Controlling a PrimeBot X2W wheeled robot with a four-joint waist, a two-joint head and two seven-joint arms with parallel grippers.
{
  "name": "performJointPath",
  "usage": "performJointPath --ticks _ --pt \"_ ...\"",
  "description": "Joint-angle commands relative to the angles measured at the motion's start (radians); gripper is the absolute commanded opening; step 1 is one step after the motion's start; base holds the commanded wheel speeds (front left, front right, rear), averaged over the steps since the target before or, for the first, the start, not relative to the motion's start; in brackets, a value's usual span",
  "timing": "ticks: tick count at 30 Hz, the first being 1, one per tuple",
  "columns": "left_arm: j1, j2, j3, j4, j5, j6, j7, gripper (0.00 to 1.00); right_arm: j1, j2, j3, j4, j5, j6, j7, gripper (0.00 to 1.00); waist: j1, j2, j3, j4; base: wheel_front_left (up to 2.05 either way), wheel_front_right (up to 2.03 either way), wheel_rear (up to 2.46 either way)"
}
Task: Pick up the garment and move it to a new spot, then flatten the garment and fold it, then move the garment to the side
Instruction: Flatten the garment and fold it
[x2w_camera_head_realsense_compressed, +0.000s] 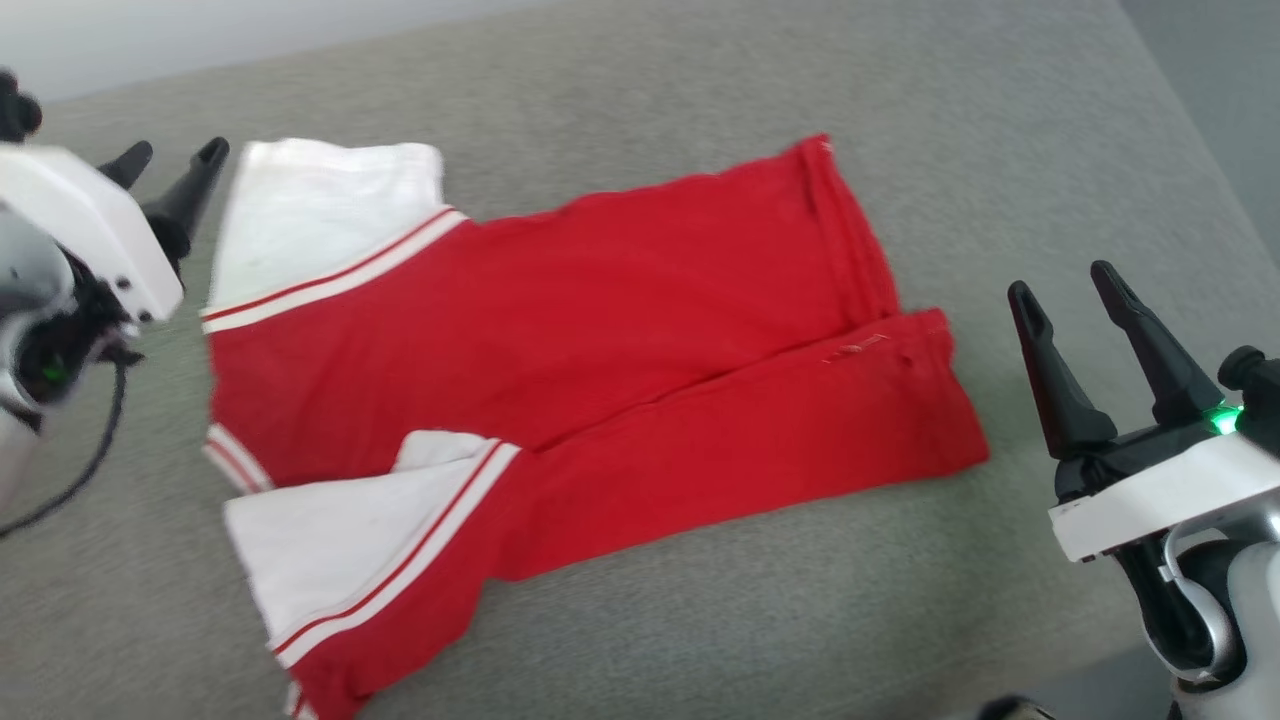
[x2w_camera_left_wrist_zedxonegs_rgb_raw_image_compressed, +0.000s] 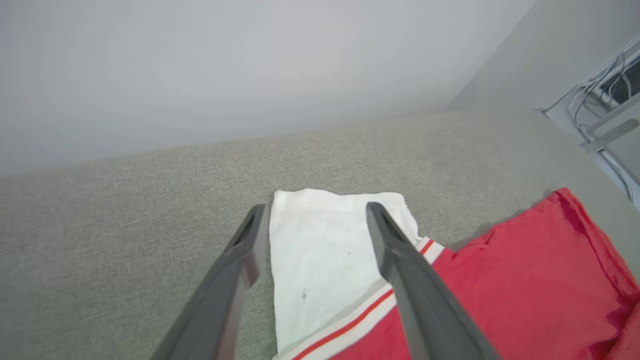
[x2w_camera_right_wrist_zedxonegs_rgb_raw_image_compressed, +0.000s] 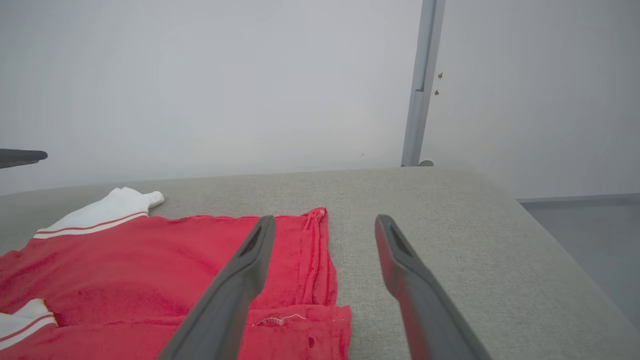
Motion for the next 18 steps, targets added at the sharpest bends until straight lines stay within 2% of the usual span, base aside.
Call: performJointPath --ticks 1,5,9,13,18 --pt "-0.026 -0.001 -0.011 0.019 0.006 -0.012 0.037 1.0 -0.013 0.008 0.001 0.003 -0.004 0.0 -0.009 1.0 0.0 0.0001 0.038 -0.053 0.0 0.0 0.0" --pt "-0.145 -0.002 -0.059 0.113 0.011 -0.043 0.256 1.0 -0.016 0.015 0.015 0.005 0.002 0.0 -0.011 1.0 0.0 0.0001 0.075 -0.094 0.0 0.0 0.0" --pt "-0.232 -0.005 -0.082 0.188 -0.003 -0.05 0.43 1.0 -0.023 0.004 0.045 0.007 0.011 0.0 0.0 1.0 0.0 0.0001 0.108 -0.118 0.0 0.0 0.0" --pt "-0.291 -0.001 -0.11 0.252 0.016 -0.051 0.535 1.0 -0.044 -0.002 0.067 0.004 0.017 0.0 0.0 1.0 0.0 0.0001 0.142 -0.139 0.0 0.0 0.0" --pt "-0.341 -0.012 -0.12 0.311 0.029 -0.056 0.575 1.0 -0.065 -0.01 0.081 -0.003 0.027 0.0 -0.001 1.0 0.0 0.0001 0.182 -0.152 0.0 0.0 0.0"
